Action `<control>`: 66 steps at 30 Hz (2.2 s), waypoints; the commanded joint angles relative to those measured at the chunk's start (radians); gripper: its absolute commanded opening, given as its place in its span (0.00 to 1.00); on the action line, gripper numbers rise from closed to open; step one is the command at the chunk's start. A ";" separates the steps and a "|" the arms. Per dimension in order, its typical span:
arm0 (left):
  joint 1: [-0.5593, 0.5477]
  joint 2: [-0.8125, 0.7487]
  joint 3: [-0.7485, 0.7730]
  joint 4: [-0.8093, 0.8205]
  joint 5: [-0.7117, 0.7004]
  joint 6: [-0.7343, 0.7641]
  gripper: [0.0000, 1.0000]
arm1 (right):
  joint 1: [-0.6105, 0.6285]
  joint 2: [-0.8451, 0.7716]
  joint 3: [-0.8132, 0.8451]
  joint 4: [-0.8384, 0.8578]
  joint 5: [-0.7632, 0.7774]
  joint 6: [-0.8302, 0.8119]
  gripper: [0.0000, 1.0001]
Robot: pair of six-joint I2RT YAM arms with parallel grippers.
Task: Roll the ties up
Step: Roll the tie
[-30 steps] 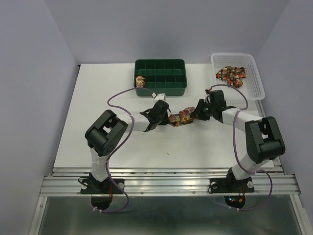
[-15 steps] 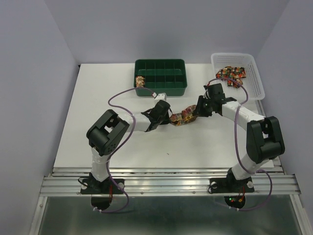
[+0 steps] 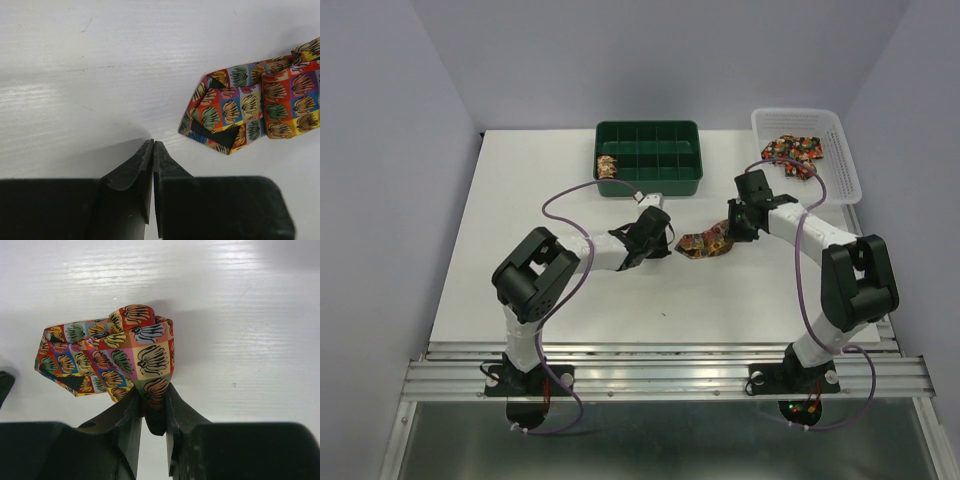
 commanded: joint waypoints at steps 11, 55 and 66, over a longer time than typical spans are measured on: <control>0.000 -0.223 -0.094 -0.006 -0.005 0.006 0.16 | 0.123 0.035 0.158 -0.179 0.399 0.048 0.11; 0.061 -0.412 -0.259 -0.031 -0.064 -0.041 0.16 | 0.451 0.380 0.497 -0.528 0.809 0.236 0.10; 0.103 -0.514 -0.328 -0.055 -0.083 -0.064 0.16 | 0.508 0.443 0.513 -0.504 0.789 0.233 0.10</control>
